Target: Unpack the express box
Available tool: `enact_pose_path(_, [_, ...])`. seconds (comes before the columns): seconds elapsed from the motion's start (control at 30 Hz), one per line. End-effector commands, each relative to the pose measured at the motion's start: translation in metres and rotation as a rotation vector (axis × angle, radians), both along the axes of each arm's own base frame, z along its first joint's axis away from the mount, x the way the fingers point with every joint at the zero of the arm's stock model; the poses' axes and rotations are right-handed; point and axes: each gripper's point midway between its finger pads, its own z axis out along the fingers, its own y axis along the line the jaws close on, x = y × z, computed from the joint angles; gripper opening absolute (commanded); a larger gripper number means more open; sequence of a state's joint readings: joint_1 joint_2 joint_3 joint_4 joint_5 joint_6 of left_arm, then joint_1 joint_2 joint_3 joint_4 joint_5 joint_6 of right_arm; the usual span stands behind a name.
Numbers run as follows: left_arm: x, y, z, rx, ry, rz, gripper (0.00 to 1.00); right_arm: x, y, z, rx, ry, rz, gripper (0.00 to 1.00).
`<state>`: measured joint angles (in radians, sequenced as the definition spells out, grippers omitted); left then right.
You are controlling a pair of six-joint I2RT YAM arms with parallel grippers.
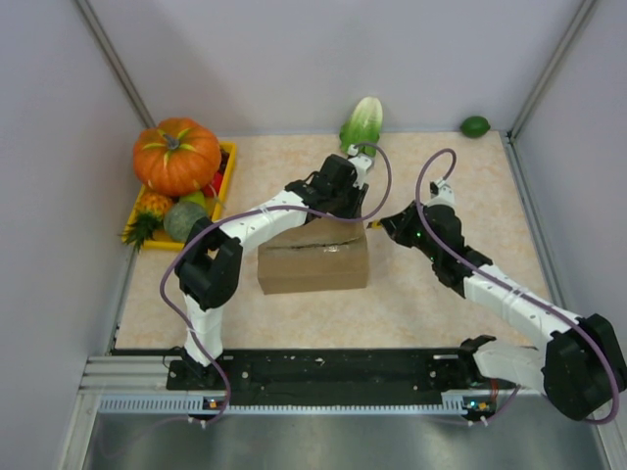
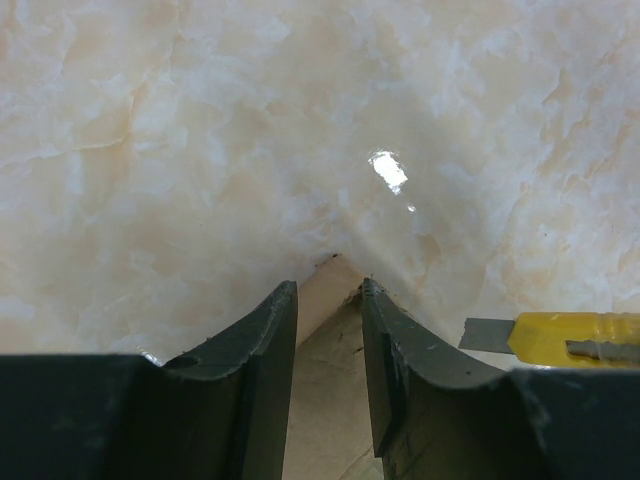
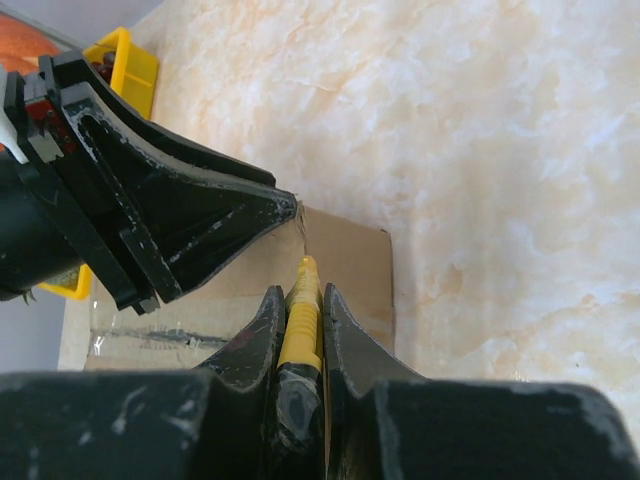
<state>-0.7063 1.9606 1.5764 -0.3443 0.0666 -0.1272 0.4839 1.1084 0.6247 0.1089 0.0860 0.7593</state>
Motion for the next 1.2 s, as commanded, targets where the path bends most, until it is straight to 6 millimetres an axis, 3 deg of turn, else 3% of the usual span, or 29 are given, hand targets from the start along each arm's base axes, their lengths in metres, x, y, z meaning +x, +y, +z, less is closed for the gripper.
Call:
enact_pose_path(0.0, [-0.022, 0.035, -0.034, 0.145, 0.106, 0.002, 0.37, 0.017, 0.01, 0.038, 0.057, -0.115, 0.028, 0.0])
enact_pose_path(0.33, [-0.02, 0.035, -0.036, 0.15, 0.108, 0.005, 0.37, 0.01, 0.015, 0.023, 0.063, -0.078, 0.066, 0.0])
enact_pose_path(0.73, [-0.02, 0.034, -0.035, 0.144, 0.109, 0.008, 0.38, 0.011, -0.006, 0.029, 0.039, -0.09, -0.008, 0.0])
enact_pose_path(1.17, [-0.02, 0.033, -0.034, 0.135, 0.111, 0.011, 0.39, 0.013, 0.004, 0.023, 0.059, -0.077, 0.036, 0.0])
